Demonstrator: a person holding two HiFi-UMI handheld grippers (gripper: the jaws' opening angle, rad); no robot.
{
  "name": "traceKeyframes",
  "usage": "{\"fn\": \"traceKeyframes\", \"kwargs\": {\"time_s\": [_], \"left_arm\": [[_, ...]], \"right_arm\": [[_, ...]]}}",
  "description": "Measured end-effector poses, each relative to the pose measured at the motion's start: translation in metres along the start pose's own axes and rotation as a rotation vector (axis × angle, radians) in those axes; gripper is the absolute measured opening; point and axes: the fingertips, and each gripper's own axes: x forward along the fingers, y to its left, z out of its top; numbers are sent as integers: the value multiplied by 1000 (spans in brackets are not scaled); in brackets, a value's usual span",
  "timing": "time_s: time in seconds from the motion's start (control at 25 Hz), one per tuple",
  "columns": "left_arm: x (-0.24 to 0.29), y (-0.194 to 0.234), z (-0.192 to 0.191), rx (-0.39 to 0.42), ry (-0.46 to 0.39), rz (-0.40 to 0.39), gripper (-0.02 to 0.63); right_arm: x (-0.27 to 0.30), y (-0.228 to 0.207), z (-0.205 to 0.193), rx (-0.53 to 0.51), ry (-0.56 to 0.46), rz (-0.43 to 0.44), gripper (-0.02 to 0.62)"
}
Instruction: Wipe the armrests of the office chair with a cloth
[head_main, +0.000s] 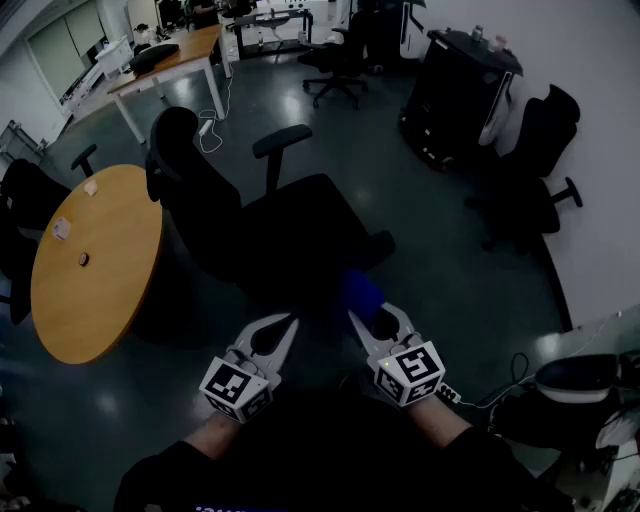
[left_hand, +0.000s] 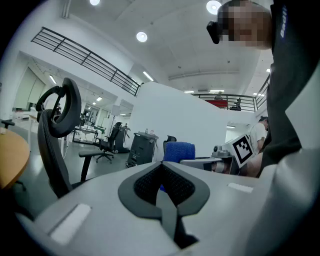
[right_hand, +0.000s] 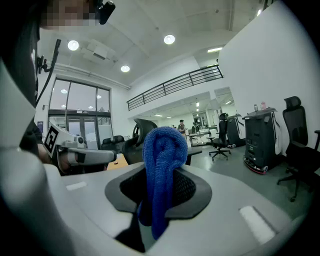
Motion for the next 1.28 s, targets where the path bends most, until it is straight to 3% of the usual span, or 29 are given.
{"fn": "traceKeyframes", "kwargs": {"time_s": [0.6, 0.84, 1.28], "left_arm": [[27, -6, -13, -11, 31, -10, 12], [54, -16, -22, -18, 61, -3, 12], [107, 1, -85, -89, 187, 115, 13]], "right_arm": [[-6, -19, 1, 45, -18, 42, 104], [-18, -52, 3, 77, -25, 49, 103], [-9, -113, -43, 165, 123, 121, 101]]}}
